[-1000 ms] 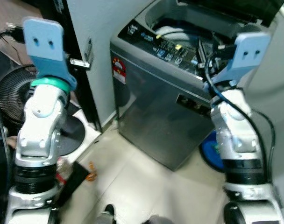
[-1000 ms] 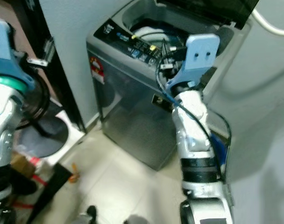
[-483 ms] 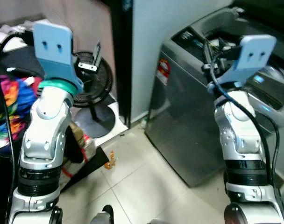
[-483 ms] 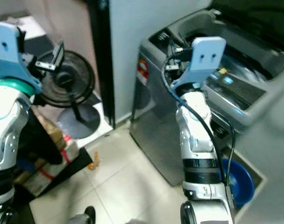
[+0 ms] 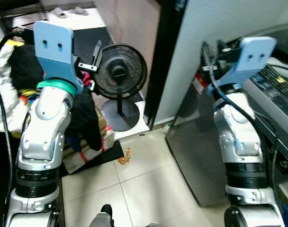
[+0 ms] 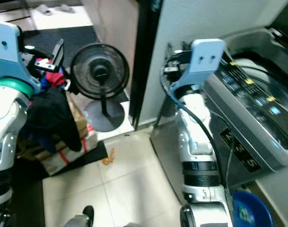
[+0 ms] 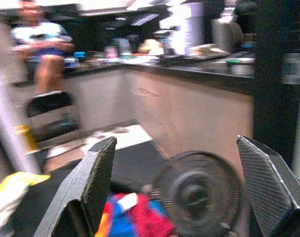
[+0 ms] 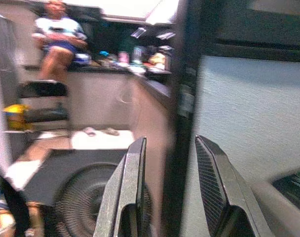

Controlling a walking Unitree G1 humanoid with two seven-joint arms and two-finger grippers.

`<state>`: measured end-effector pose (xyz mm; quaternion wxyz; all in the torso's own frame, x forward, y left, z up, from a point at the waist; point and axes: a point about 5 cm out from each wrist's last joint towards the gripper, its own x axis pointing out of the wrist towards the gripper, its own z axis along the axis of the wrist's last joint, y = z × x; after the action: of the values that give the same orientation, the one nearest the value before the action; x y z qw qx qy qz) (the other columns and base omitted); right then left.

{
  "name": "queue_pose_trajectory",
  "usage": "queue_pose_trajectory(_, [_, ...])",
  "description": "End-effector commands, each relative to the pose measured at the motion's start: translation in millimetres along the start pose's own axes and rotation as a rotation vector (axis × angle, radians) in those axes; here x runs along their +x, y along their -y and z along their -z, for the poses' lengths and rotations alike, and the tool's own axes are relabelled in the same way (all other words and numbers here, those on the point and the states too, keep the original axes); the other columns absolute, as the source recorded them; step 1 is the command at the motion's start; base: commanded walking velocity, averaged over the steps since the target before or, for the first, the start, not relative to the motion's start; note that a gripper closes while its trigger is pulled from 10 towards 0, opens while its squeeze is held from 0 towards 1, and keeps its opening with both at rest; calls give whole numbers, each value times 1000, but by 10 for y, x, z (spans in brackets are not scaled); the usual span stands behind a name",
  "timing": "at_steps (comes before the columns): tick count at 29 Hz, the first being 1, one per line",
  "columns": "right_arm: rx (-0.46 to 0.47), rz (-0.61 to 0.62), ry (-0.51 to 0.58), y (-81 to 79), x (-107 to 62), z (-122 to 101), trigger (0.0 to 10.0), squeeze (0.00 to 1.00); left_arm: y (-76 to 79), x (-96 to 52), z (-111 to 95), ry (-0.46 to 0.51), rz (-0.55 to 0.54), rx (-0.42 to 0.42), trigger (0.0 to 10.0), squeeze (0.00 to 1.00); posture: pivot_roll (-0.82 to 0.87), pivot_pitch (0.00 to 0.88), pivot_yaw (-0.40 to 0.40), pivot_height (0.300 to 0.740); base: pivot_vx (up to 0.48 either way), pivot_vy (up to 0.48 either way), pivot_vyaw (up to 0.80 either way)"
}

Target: Clothes washing

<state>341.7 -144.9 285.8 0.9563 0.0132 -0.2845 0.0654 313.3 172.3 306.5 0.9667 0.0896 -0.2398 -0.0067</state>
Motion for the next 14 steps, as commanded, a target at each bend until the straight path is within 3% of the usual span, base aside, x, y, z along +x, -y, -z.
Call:
queue_pose_trajectory(1, [7,23,-13,61,-37,39,10000,0,36,-13,28,-14,8,4,10000,0,57,62,-29,740,0,0,794])
queue_pose_trajectory(9, [20,23,-13,57,-36,43,10000,0,36,1,17,-5,-3,12,10000,0,58,61,-28,740,0,0,780])
queue_pose_trajectory(14, [49,19,-23,47,-37,56,10000,0,31,11,27,-10,-20,34,10000,0,58,60,-29,740,447,0,0])
